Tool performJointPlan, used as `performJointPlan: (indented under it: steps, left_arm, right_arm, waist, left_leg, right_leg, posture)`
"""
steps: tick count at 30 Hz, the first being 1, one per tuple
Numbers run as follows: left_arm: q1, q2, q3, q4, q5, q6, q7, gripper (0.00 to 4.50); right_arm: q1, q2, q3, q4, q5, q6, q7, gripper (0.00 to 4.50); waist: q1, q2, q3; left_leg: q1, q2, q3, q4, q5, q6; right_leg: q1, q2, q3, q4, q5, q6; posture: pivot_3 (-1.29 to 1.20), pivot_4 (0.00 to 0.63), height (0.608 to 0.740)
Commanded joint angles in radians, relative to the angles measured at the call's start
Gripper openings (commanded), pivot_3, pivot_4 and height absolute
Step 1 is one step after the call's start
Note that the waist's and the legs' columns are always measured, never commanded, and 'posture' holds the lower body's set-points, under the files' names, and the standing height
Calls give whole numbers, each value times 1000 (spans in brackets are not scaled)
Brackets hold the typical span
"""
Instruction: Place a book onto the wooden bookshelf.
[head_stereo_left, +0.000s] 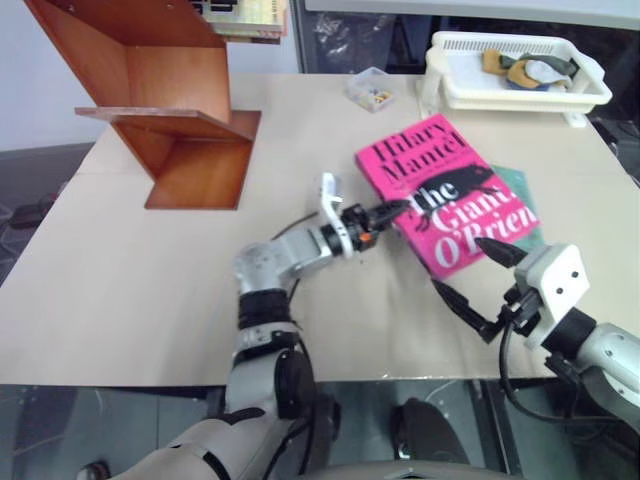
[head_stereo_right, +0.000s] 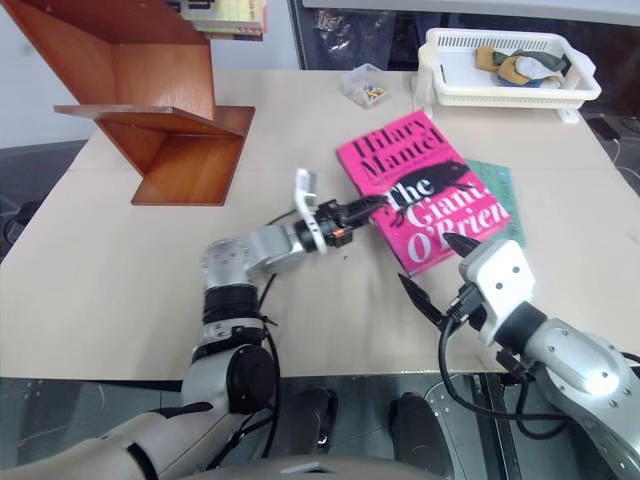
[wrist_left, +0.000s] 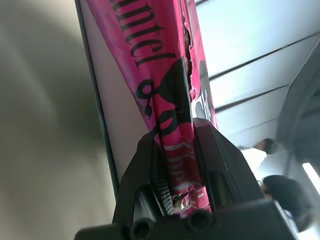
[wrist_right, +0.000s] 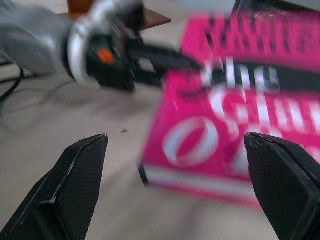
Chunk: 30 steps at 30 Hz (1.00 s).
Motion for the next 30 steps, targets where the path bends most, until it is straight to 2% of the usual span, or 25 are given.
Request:
performJointPlan:
  steps: [1, 7, 8, 10, 11, 12, 14, 30]
  left_arm:
    - [-57, -24, -69, 118, 84, -88, -85, 380]
    - [-77, -12, -84, 197, 139, -128, -150, 380]
    - [-76, -7, -89, 202, 150, -129, -159, 880]
    - [-67, -1, -94, 196, 161, -127, -169, 1514]
    - [-60, 3, -95, 184, 166, -125, -168, 2070]
    - [-55, 11, -94, 175, 169, -120, -171, 2323]
    - [-47, 29, -93, 161, 174, -110, -182, 3116]
    - [-102, 47, -96, 236, 231, -169, -247, 3116]
  right_arm:
    - [46, 5, -73, -64, 0, -8, -26, 4500]
    - [119, -17, -89, -64, 5, -65, -51, 4500]
    - [123, -20, -85, -64, 5, -71, -57, 4500]
    - [128, -26, -76, -64, 6, -83, -67, 4500]
    - [130, -29, -73, -64, 6, -88, -70, 4500]
    - [130, -31, -70, -64, 8, -90, -74, 4500]
    - [130, -35, -68, -64, 11, -91, -78, 4500]
    - [97, -28, -44, -64, 6, -65, -83, 4500]
  waist:
    - [-5, 0, 0]
    - [-5, 1, 0]
    - [-5, 0, 0]
    - [-5, 0, 0]
    - [-4, 0, 0]
    - [-4, 1, 0]
    - [-5, 1, 0]
    - [-3, 0, 0]
  left_leg:
    - [0, 0, 1, 0, 0, 0]
    - [1, 1, 1, 0, 0, 0]
    - [1, 1, 1, 0, 0, 0]
    - [1, 1, 1, 0, 0, 0]
    - [1, 1, 1, 0, 0, 0]
    - [1, 1, 1, 0, 0, 0]
    - [1, 1, 1, 0, 0, 0]
    - [1, 1, 1, 0, 0, 0]
  right_leg:
    - [0, 0, 0, 0, 0, 0]
    - [0, 0, 1, 0, 0, 0]
    - [0, 0, 1, 0, 0, 0]
    - [0, 0, 1, 0, 0, 0]
    - [0, 0, 1, 0, 0, 0]
    - [0, 0, 1, 0, 0, 0]
    - [0, 0, 1, 0, 0, 0]
    - [0, 0, 1, 0, 0, 0]
  posture:
    - [0, 150, 740]
    - [0, 150, 740]
    - [0, 150, 740]
    - [0, 150, 740]
    - [0, 150, 740]
    - [0, 150, 740]
    - [0, 150, 740]
    - [0, 150, 740]
